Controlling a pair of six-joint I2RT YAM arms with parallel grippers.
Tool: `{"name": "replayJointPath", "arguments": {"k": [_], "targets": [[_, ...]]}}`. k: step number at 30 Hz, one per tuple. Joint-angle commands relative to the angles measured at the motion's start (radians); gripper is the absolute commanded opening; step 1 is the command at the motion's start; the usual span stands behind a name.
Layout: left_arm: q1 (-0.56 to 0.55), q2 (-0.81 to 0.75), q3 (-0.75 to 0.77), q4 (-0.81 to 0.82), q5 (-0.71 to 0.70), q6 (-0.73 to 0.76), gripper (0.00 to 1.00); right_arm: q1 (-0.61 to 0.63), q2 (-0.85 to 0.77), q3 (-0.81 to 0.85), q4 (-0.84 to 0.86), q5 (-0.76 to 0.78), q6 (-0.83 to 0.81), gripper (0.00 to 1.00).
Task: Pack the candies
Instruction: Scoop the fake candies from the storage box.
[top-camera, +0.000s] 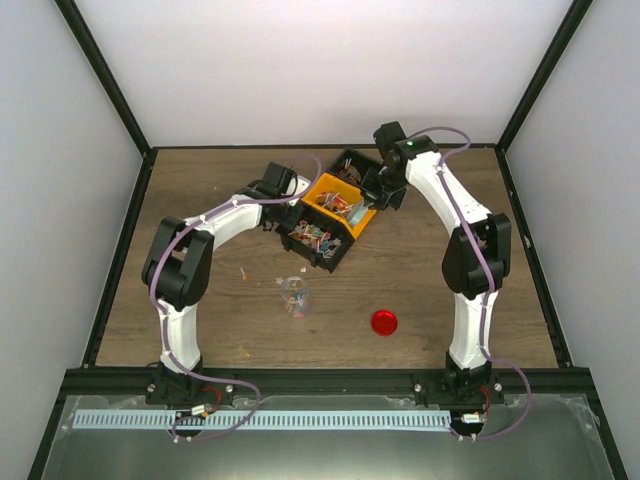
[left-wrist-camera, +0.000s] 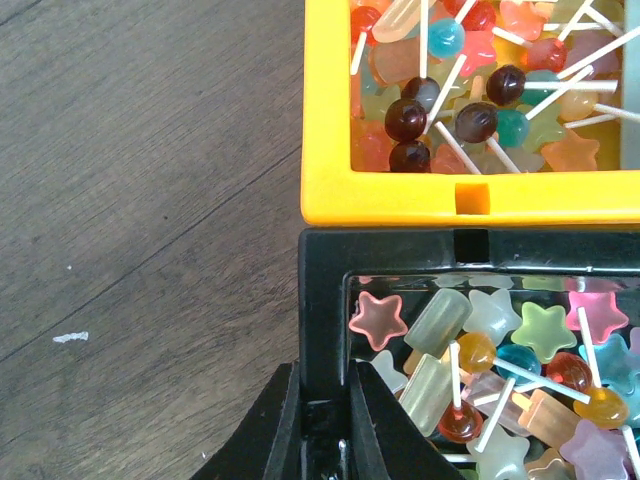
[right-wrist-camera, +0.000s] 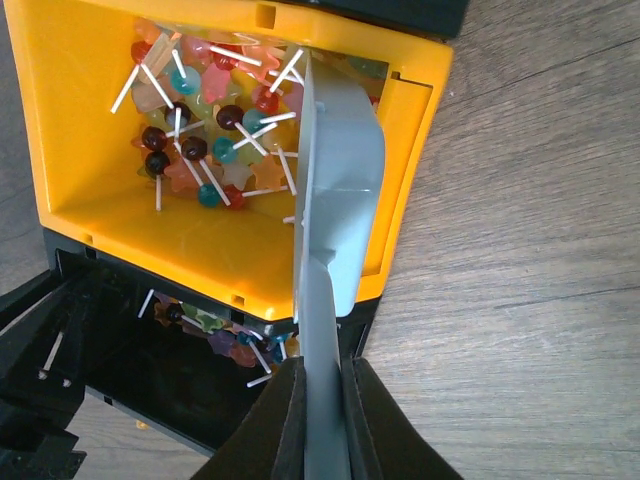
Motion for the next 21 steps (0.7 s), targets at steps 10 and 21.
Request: {"name": "replayJointPath", "arguments": {"k": [10, 21], "targets": [[-0.016, 0.037, -0.019, -0.046, 0.144, 0.055, 0.04, 0.021, 0.112, -0.070, 0.150, -0.019, -0.105, 0.01], [-0.033, 0.072, 0.031, -0.092, 0.195, 0.075, 0.04, 0.021, 0.153, -0.280, 0.567, -0.365, -0.128, 0.01]]}}
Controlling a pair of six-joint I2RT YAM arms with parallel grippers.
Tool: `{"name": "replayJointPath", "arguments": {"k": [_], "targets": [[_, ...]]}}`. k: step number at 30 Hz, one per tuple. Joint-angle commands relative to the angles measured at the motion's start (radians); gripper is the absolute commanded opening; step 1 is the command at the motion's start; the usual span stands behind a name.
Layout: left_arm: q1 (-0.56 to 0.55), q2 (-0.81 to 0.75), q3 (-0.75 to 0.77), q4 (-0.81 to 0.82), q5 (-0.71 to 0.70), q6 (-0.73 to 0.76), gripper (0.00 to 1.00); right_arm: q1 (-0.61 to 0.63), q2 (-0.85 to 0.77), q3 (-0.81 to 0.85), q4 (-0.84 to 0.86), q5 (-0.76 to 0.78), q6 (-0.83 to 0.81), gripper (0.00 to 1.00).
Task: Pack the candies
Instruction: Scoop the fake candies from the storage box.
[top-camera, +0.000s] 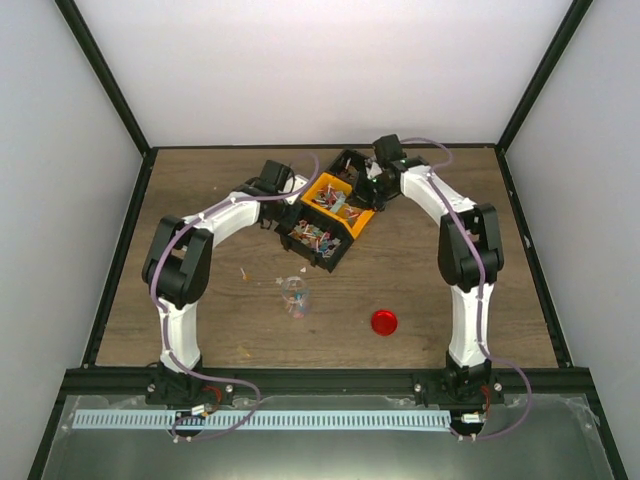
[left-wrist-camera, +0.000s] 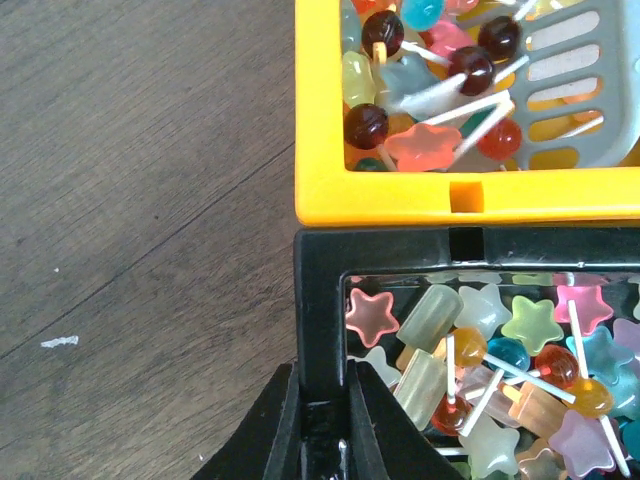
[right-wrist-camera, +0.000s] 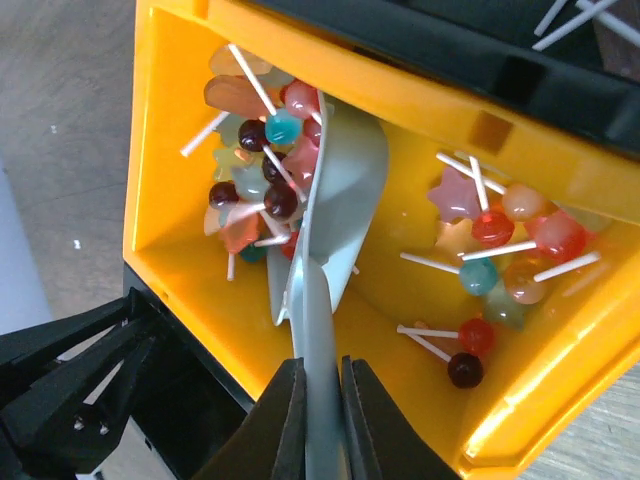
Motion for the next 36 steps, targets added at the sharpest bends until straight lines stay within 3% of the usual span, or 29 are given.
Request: {"name": "replayJointPath", "arguments": {"k": [1, 7, 14, 36], "targets": [[-0.051, 0.062, 0.015, -0.072, 0.127, 0.063, 0.04, 0.029, 0.061, -0.155, 0.183, -0.161, -0.010, 0.01], [-0.051, 0.056, 0.008, -0.065, 0.081, 0.041, 0.04, 0.009, -0.017, -0.350, 0.366, -0.267, -0.001, 0.01], [-0.046, 0.059, 0.020, -0.064, 0.084, 0.017, 0.04, -0.052, -0.129, -0.613, 0.700, -0.438, 0.088, 0.01], [-0.023, 0.090, 0.080, -0.077, 0.058, -0.028, 0.04, -0.111, -0.313, -0.757, 0.751, -0.483, 0.092, 0.01]]}}
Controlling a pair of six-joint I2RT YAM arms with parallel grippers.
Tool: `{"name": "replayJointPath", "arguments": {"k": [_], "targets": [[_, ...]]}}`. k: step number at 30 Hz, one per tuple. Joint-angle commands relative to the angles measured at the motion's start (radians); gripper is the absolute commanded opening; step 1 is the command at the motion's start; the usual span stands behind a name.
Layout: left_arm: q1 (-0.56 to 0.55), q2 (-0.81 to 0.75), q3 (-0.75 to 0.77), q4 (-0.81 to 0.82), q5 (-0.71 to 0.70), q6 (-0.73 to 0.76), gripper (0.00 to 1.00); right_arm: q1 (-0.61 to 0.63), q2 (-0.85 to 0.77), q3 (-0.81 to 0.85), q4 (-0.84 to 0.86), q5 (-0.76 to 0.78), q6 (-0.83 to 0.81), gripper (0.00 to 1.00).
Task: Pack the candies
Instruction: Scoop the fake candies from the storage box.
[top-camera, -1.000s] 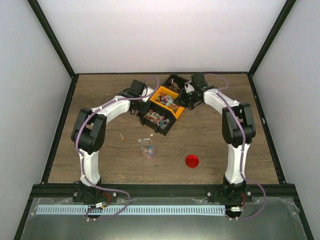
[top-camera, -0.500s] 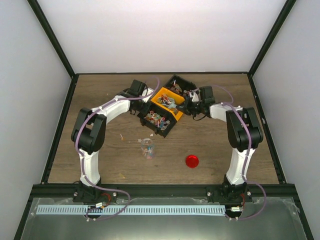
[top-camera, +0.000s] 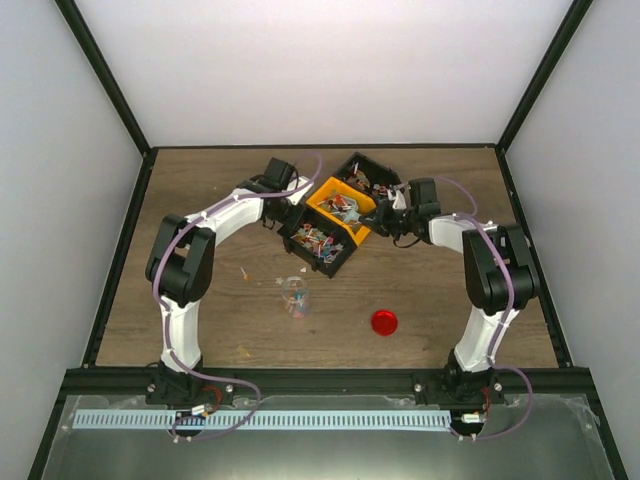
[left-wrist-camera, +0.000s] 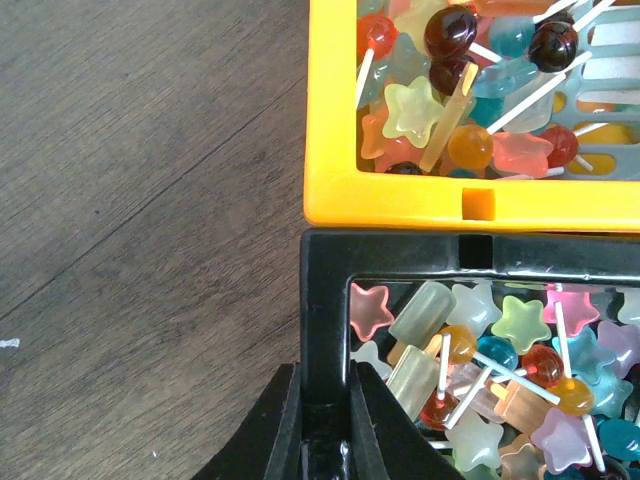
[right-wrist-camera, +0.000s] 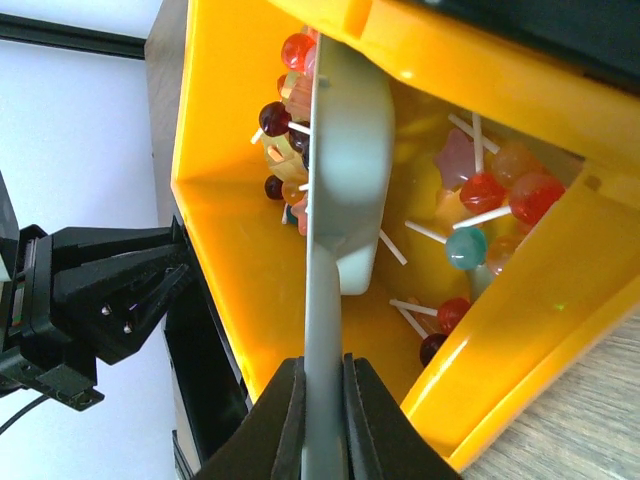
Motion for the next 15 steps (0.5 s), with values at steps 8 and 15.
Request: {"name": "replayJointPath", "arguments": {"k": [8, 15], "targets": [[-0.007, 0.060, 0.014, 0.018, 0.013, -0.028, 0.04, 0.005, -0.074, -0.029, -0.067, -0.160, -0.021, 0.01], [-0.002, 0.061, 0.012, 0.023, 0.007, -0.028, 0.04, -0.006, -0.096, -0.063, -0.037, -0.159, 0.010, 0.01]]}}
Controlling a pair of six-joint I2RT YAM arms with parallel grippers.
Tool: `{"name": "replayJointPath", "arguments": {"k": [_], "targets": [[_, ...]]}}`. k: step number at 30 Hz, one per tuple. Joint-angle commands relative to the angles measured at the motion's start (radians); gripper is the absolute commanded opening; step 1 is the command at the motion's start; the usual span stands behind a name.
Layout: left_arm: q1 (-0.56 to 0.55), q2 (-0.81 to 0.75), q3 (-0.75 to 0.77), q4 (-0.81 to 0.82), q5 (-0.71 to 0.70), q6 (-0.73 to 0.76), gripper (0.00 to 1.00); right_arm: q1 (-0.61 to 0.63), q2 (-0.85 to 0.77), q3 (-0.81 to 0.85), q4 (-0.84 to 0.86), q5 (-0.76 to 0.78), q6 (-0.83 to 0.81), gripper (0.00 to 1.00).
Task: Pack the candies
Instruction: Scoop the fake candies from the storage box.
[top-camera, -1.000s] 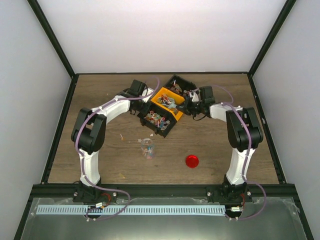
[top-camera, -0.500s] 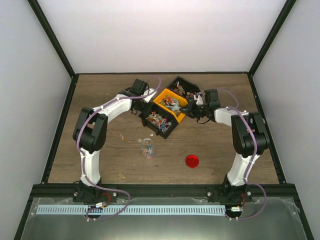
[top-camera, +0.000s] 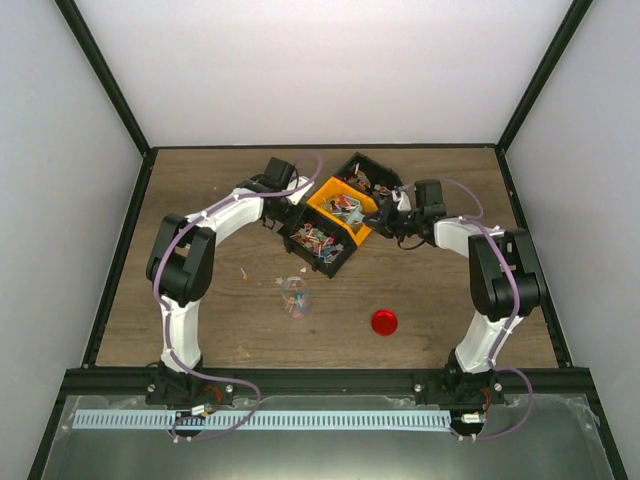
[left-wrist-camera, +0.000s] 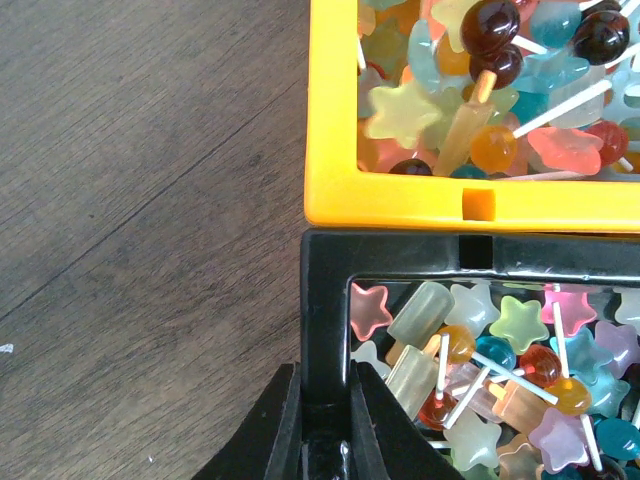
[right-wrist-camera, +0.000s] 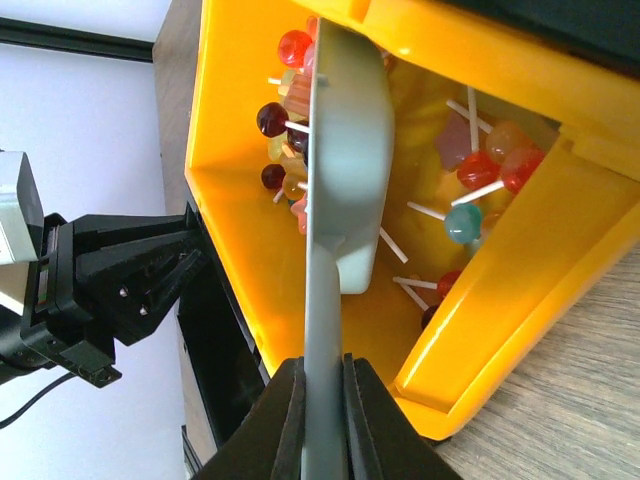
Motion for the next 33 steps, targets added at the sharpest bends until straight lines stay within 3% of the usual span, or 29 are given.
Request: {"name": "replayJointPath", "arguments": {"k": [1, 33], "targets": [[-0.004, 0.053, -0.001, 0.032, -0.002, -0.030, 0.04, 0.016, -0.047, -0.036, -0.005, -0.139, 0.017, 0.01], [0.009, -0.013, -0.063, 0.061, 0.000, -0.043, 0.04, -0.076, -0.156, -0.091, 0.088, -0.145, 0.119, 0.01]]}}
